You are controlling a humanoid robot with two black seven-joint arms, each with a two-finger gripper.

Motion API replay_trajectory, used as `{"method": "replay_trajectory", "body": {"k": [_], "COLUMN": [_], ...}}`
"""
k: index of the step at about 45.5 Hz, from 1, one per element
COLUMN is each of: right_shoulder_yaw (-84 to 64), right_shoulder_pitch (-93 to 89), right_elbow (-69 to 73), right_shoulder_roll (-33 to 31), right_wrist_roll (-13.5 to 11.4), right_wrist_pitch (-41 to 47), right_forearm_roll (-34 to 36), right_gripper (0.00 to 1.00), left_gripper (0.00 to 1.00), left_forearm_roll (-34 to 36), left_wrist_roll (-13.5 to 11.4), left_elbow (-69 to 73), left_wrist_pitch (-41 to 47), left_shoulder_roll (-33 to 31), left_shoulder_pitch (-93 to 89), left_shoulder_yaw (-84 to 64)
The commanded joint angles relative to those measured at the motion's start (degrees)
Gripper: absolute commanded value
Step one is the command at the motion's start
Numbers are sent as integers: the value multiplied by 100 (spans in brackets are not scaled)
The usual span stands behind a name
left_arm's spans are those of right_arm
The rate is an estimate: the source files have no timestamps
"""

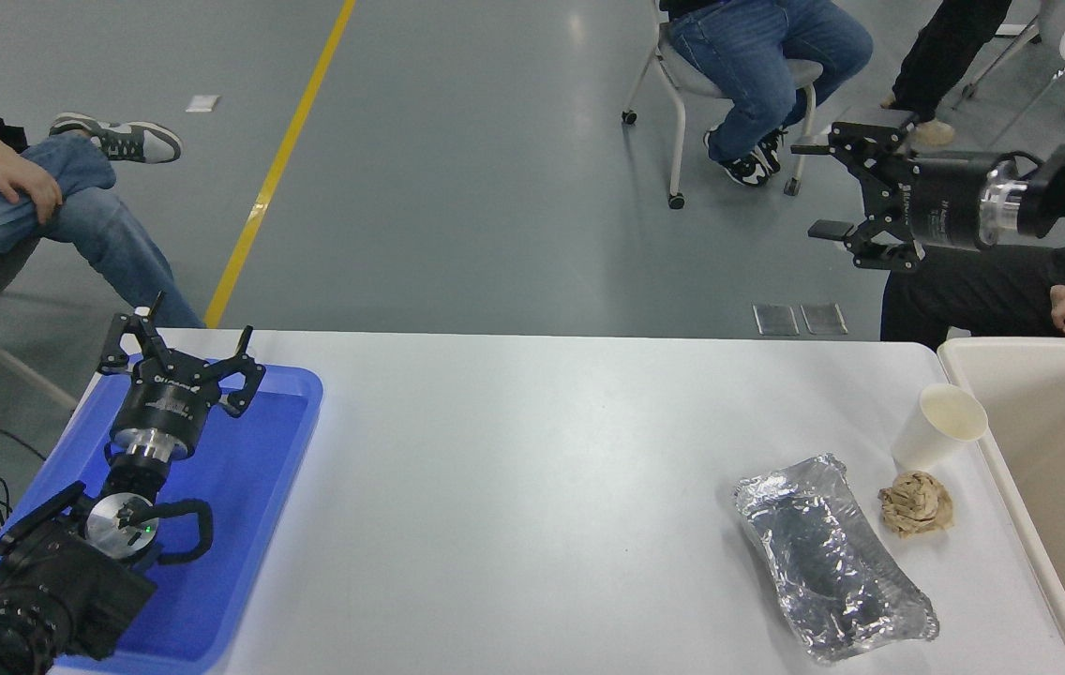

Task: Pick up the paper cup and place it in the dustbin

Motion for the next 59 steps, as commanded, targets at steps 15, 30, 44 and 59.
{"method": "replay_trajectory", "body": {"k": [15, 30, 44, 59], "right_shoulder_yaw": [-3667, -5479, -6289, -6218], "right_shoulder_pitch": [2890, 4173, 5105, 5528], "right_elbow": [2309, 3013, 3532, 3769], "right_shoulder_roll": [61, 958, 1582, 2188], "right_wrist_roll": [4, -4, -48, -163], "right_wrist_pitch": [39, 83, 373, 523], "right_forearm_roll": [-2177, -1897, -983, 458], "right_gripper": [100, 100, 100, 100], "left_gripper": [100, 100, 100, 100], "left_forearm_roll": [3, -6, -5, -6], "left_wrist_roll": [0, 0, 0, 0], "left_elbow": [-7, -7, -7, -7], "left_wrist_pitch": [0, 0, 0, 0], "left_shoulder_roll": [-3, 14, 32, 23], "left_shoulder_pitch": [-1, -1, 8, -1], "left_shoulder_yaw": [0, 0, -9, -9]}}
